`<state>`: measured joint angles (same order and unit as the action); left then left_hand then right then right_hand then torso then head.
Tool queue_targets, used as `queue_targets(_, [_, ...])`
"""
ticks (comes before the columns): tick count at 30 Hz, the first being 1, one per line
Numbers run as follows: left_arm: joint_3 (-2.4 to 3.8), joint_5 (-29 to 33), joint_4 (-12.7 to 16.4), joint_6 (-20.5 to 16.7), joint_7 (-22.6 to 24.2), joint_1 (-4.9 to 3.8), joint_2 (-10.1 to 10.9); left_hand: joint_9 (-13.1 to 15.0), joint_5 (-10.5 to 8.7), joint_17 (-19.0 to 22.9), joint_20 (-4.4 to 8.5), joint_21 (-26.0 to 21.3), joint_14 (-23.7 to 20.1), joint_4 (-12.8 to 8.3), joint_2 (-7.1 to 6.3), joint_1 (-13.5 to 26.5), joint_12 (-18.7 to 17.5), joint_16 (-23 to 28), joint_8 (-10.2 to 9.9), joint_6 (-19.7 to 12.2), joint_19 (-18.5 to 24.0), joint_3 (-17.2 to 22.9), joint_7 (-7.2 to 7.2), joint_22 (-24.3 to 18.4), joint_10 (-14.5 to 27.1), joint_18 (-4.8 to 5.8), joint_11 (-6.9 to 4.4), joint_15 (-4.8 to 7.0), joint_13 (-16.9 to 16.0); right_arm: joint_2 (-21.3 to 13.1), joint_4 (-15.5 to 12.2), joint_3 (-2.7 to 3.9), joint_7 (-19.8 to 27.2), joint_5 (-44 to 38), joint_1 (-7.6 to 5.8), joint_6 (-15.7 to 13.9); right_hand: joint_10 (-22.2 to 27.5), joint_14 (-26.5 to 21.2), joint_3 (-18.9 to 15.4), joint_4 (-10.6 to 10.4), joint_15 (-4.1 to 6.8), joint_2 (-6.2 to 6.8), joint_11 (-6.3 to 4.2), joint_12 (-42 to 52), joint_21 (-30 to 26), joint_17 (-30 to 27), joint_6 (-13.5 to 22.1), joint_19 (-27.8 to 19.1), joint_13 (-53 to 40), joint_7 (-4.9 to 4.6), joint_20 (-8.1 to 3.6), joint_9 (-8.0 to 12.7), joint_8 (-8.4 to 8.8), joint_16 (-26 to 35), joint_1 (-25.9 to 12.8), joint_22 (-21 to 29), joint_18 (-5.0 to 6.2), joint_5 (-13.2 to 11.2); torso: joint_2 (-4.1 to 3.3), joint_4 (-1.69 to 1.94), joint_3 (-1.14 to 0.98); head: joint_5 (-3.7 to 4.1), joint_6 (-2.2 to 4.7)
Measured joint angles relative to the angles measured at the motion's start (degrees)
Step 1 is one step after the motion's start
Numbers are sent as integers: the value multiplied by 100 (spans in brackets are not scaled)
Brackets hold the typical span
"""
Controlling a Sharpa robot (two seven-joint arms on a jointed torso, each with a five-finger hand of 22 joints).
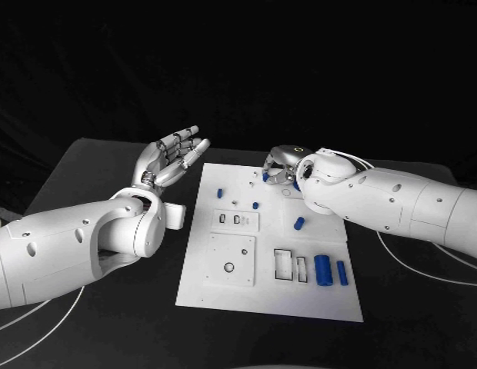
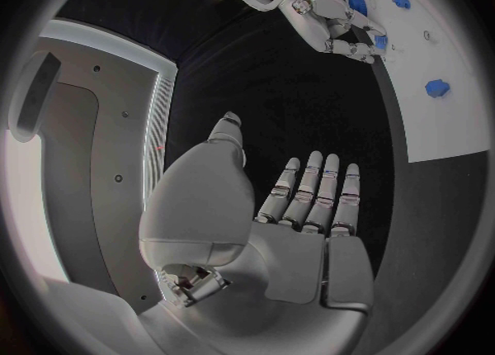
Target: Assemble the parts on the task board
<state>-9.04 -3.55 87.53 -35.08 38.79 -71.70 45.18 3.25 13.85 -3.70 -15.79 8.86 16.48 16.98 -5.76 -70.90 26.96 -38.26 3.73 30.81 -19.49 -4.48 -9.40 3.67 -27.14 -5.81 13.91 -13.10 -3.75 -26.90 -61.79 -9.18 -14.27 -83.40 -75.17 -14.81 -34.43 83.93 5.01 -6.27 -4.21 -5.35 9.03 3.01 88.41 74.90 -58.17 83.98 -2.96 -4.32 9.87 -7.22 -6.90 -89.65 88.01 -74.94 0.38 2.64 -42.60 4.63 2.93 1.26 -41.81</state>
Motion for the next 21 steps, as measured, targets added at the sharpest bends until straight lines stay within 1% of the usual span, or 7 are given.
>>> queue_targets(4, [0,0,-2,0,-2,0,-1,0,0,0,0,0,0,0,11,11,0,0,0,0,0,0,0,0,0,0,0,0,0,-8,-15,-3,18,15,4,-39,-127,0,-18,60,-40,0,56,0,0,0,-1,2,0,1,20,-17,-66,0,1,0,0,-1,0,3,-1,0,1])
queue_targets(9, [0,0,-4,0,-3,0,-1,0,0,0,0,0,0,0,11,11,0,0,0,0,0,0,0,0,0,1,0,0,0,-27,-40,-5,34,29,12,-86,-127,20,-73,115,-61,0,56,0,0,0,8,2,0,-9,20,-36,-62,0,1,1,0,-2,-1,4,-1,0,7])
queue_targets(11, [0,0,-5,0,-4,0,-1,0,0,0,0,0,0,0,11,11,0,0,0,0,0,0,0,0,0,0,0,0,0,-31,-45,-6,36,33,15,-97,-122,20,-80,155,-60,0,57,0,0,0,48,2,0,-97,43,-171,-3,0,1,1,1,-2,-1,3,-1,-3,9])
queue_targets(15, [0,0,-10,0,-5,0,-1,0,0,0,0,0,0,0,11,11,0,0,0,0,0,0,0,0,0,0,0,0,0,-43,-50,-6,39,39,20,-118,12,20,-128,203,-60,19,35,0,0,0,129,2,9,-205,61,-270,28,0,17,1,0,-1,-1,3,-1,-4,12])
queue_targets(17, [0,0,-13,0,-5,0,-3,0,0,0,0,0,0,0,11,11,0,0,0,0,0,0,0,-4,0,0,0,0,0,-50,-54,-6,39,43,22,-128,40,20,-161,236,-60,33,36,0,0,1,168,2,9,-200,61,-367,22,0,29,1,1,0,-1,3,-1,-4,12])
queue_targets(20, [0,0,-16,0,-6,0,-4,0,0,0,0,0,0,0,11,11,0,0,0,0,0,0,0,-5,0,0,0,0,0,-58,-63,-6,39,48,23,-137,89,20,-202,277,-60,80,27,0,0,5,263,2,9,-217,61,-522,-64,0,-17,1,1,1,-1,2,-1,-2,13])
queue_targets(21, [0,0,-17,0,-6,0,-4,0,0,0,0,0,0,0,11,11,0,0,0,0,0,0,0,-5,0,0,0,0,0,-61,-67,-6,39,50,25,-140,133,20,-225,300,-60,103,27,0,0,5,310,2,9,-222,61,-618,-112,0,-41,2,1,1,-1,2,-1,0,13])
